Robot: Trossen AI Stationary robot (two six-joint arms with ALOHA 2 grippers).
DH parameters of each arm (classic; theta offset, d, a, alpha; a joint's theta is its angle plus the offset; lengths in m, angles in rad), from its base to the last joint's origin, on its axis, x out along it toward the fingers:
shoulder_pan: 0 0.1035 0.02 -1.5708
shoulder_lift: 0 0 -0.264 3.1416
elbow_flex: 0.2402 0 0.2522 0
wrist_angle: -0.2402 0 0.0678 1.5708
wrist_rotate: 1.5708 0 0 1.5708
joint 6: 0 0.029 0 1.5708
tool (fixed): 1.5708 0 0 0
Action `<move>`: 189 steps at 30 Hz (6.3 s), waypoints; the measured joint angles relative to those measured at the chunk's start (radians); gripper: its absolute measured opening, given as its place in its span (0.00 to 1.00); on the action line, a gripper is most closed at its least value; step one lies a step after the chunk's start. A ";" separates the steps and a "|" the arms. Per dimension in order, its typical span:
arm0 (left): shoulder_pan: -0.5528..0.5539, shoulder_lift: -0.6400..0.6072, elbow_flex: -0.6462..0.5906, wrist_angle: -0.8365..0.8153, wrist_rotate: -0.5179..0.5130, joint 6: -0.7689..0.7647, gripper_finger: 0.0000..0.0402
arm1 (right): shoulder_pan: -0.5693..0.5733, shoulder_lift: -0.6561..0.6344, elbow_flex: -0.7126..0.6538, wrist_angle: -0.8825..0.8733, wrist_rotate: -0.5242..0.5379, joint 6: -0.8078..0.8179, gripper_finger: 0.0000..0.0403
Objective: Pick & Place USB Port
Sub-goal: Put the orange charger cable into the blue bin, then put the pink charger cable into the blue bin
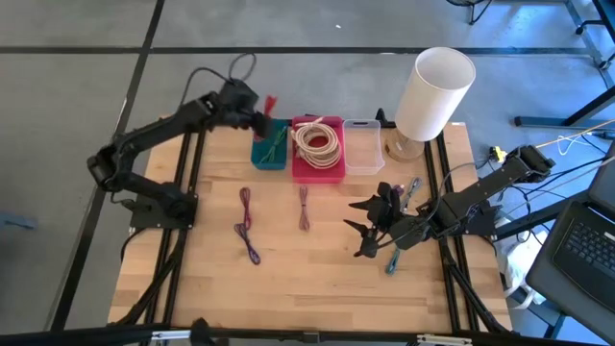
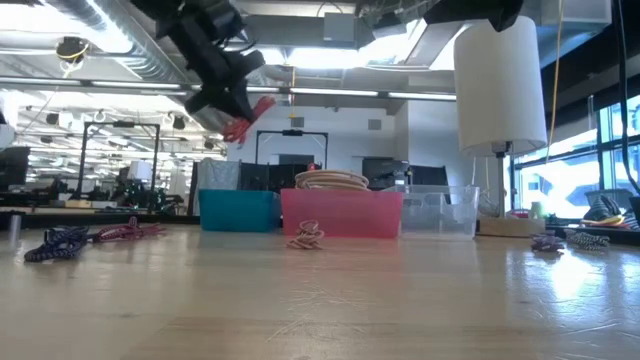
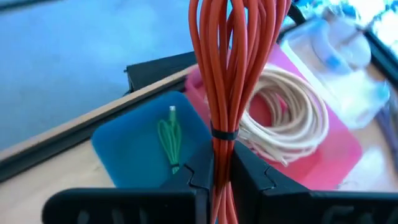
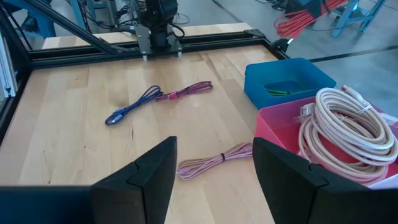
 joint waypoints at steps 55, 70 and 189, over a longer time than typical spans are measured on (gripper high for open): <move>0.064 0.583 0.136 -0.100 0.154 -0.201 0.06 | -0.007 0.000 0.000 0.014 -0.034 -0.001 0.53; 0.068 0.606 0.134 -0.076 0.215 -0.171 0.27 | -0.007 0.000 0.000 0.014 -0.037 -0.003 0.53; -0.042 0.335 0.239 -0.211 -0.045 -0.256 0.01 | -0.007 0.000 0.000 0.014 -0.210 -0.079 0.53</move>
